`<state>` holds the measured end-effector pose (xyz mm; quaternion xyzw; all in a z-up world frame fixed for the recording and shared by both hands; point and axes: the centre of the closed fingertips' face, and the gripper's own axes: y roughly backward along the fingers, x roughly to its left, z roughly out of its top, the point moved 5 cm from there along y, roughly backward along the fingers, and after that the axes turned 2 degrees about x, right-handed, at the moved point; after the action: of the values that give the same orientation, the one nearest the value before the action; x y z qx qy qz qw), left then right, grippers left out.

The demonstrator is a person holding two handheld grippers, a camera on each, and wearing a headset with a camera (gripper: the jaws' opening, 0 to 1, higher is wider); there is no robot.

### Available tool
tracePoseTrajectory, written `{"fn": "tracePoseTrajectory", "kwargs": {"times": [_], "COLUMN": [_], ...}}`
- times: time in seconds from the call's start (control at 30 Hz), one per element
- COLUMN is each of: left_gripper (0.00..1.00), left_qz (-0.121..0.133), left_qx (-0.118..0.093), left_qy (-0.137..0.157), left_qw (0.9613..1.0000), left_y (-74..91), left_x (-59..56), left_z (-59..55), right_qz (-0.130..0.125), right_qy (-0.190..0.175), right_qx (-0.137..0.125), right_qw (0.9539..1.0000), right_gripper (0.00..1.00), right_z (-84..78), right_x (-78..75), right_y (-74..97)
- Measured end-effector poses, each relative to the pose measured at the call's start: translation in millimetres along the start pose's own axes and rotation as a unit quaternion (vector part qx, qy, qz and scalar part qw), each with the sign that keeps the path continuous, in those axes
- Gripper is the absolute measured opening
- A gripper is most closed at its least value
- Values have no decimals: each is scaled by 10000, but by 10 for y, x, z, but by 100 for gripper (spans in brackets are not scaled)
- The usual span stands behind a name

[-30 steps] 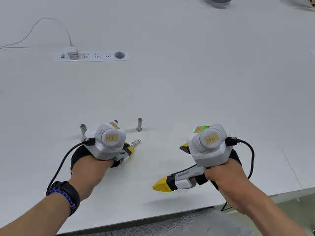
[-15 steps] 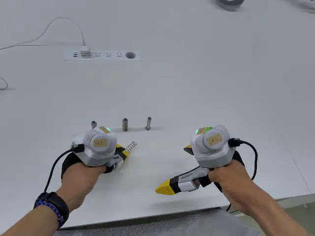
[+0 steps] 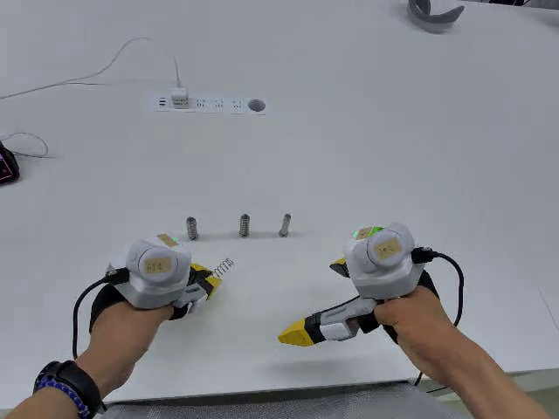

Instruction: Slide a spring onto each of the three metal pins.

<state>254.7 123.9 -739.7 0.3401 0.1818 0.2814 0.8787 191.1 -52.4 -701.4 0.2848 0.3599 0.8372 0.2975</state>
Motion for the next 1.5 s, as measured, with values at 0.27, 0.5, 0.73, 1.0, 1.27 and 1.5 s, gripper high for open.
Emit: {"fn": "tracePoseTrajectory", "kwargs": {"times": [0.27,0.5,0.73,1.0,1.27,1.5], "left_gripper": [10,10,10,10,10,10], "left_qz": [86,121,162,137,83,20], "left_qx": [-49,-92,-129,-180,-231,-314], "left_qy": [77,172,189,182,166,83], "left_qw": [9999,9997,9996,9996,9996,9995], "left_y": [190,304,369,419,474,527], "left_x": [83,133,168,165,119,27], "left_z": [-96,-149,-165,-180,-178,-121], "right_qz": [99,140,192,240,296,344], "right_qy": [37,152,229,268,115,149], "right_qx": [-75,-52,29,36,-185,-239], "right_qw": [9999,9998,9995,9993,9993,9990], "right_gripper": [99,99,99,99,99,99], "right_z": [144,223,241,266,411,535], "right_x": [59,93,126,167,135,133], "right_y": [-80,-136,-181,-207,-206,-231]}}
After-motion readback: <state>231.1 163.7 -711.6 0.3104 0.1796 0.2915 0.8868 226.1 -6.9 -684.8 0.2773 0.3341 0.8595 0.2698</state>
